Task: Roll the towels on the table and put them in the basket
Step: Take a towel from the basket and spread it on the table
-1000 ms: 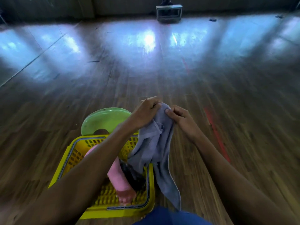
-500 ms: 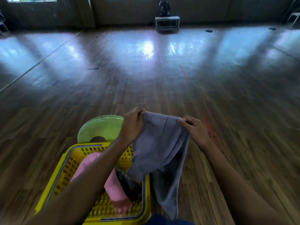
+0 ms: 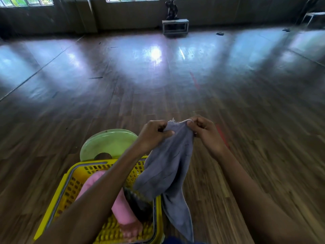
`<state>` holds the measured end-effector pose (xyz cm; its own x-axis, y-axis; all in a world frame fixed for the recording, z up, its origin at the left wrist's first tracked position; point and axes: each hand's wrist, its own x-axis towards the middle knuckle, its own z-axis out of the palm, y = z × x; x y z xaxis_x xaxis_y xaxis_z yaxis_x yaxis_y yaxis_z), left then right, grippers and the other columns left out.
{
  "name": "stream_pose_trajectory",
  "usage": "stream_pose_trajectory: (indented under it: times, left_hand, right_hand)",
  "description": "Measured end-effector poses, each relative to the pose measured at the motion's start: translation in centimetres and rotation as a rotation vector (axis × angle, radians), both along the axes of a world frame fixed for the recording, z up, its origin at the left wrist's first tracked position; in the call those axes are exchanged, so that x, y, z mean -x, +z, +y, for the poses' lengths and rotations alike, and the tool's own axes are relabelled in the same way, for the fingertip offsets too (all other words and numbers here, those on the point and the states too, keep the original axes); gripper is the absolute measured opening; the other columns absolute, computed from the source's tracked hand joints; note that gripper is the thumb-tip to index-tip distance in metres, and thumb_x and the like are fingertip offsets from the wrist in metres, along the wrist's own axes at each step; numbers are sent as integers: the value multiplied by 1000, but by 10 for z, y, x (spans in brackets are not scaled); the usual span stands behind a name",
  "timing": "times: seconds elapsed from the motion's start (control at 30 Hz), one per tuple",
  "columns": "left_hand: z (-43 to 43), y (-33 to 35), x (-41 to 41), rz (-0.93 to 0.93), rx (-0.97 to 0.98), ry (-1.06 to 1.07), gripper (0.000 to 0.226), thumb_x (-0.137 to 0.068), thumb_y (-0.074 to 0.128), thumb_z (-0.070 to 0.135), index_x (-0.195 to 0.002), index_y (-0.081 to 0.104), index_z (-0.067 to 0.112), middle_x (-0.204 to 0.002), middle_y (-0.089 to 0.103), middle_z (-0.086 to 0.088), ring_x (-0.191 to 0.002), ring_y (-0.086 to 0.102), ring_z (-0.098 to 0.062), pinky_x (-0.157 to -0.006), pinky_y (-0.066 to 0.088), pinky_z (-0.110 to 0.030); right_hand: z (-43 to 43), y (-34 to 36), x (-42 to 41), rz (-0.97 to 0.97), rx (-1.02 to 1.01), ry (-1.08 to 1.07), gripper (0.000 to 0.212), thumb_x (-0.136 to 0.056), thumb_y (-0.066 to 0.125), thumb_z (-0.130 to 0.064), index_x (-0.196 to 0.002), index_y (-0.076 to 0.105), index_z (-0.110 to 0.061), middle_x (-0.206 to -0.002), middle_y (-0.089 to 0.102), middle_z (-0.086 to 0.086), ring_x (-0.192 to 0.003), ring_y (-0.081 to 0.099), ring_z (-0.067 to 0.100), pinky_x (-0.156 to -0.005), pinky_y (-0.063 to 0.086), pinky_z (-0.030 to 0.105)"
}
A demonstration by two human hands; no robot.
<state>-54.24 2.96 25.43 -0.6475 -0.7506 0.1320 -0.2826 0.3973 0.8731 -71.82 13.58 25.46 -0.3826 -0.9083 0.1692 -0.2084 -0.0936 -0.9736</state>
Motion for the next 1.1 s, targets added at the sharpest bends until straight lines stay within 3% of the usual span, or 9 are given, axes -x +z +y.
stream_pose_trajectory:
  times: [0.07,0.13,0.33,0.53,0.63,0.77,0.83,0.97,1.1]
  left_hand:
    - [2,-5,-6,94,-120,32,4,-83,72,14,-82,75,15,-79,73,-2,-74,63,-7,-72,51,-36]
    - [3,-9,-6,139,-103,86,10,-87,68,13,-85,76,18,-82,74,2,-76,65,-6,-74,52,-33]
    - [12,-5,9,45,69,-24,15,-89,62,25,-92,75,18,-85,74,4,-82,68,-8,-77,53,-38]
    - [14,-4,10,31,76,-78,15,-91,63,18,-83,73,26,-79,71,9,-78,66,-6,-71,53,-30]
    - [14,-6,9,27,35,-95,24,-92,62,19,-74,67,34,-70,65,15,-71,58,2,-67,45,-23]
    - [13,-18,-5,19,-54,-80,23,-94,60,19,-73,68,19,-68,59,12,-67,49,1,-63,41,-24]
    - [15,-25,-14,27,-89,-58,24,-95,58,17,-74,68,20,-67,59,15,-66,49,3,-62,40,-18]
    - [17,-23,-4,53,-68,-20,27,-96,57,17,-73,66,28,-68,61,19,-68,51,6,-64,41,-16]
    - [18,-18,15,33,-13,-31,24,-95,58,17,-75,66,27,-72,64,16,-70,53,7,-66,42,-18]
  right_hand:
    - [2,-4,8,28,-12,-50,28,-93,60,-29,-84,62,-2,-80,59,13,-74,54,20,-71,46,41]
    - [6,-8,11,125,-72,-41,32,-91,60,-38,-87,65,-6,-87,64,12,-80,60,27,-76,50,46]
    - [5,-5,-12,81,-60,67,27,-93,61,-29,-117,67,-17,-110,69,-5,-101,64,3,-87,49,15]
    - [4,-16,-15,-78,-75,73,20,-96,57,-21,-105,68,-7,-102,68,8,-95,65,14,-82,52,27]
    - [4,-15,-14,-86,5,-57,17,-95,58,-17,-98,64,0,-90,64,14,-83,61,15,-73,51,30]
    - [1,-1,17,-186,70,-395,3,-93,63,-20,-91,64,-18,-78,63,4,-71,58,14,-61,47,33]
    - [3,4,35,-212,79,-471,4,-93,63,-21,-90,63,-24,-78,63,-1,-73,58,13,-64,46,34]
    - [-1,-4,19,-55,-23,-251,17,-94,56,-20,-81,64,-28,-92,70,8,-90,67,22,-79,53,41]
    - [-1,-19,-17,-19,-118,-26,16,-97,54,-13,-96,54,3,-96,64,13,-90,64,13,-80,50,35]
